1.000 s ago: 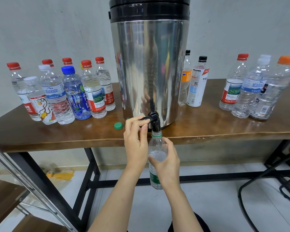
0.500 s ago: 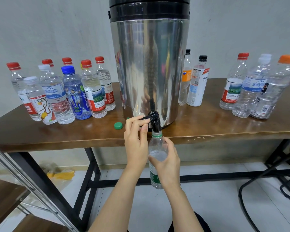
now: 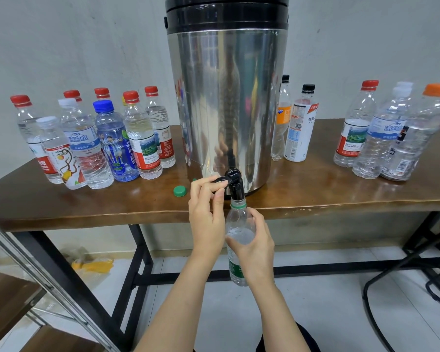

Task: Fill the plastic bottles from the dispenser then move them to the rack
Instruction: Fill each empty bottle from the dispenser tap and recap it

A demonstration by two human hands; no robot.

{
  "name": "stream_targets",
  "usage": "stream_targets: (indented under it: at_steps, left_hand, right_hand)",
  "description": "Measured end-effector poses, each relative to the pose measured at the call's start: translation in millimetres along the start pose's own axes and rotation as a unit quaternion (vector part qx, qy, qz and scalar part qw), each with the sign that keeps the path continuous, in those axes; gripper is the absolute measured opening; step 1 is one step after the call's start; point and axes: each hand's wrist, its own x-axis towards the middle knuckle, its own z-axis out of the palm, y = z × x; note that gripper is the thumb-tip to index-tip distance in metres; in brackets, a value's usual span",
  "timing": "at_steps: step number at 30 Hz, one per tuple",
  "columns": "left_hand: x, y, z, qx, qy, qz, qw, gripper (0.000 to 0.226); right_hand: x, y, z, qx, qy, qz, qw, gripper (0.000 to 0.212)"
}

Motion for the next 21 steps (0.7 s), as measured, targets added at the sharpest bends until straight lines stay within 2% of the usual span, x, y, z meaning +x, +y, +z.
stream_targets:
  at_steps: [21]
  left_hand:
    - [0.3, -1.4, 0.6, 0.003, -0.001, 0.000, 1.000, 0.023]
  right_hand:
    - [0.3, 1.0, -0.7, 0.003, -0.003, 0.006, 1.000, 0.079]
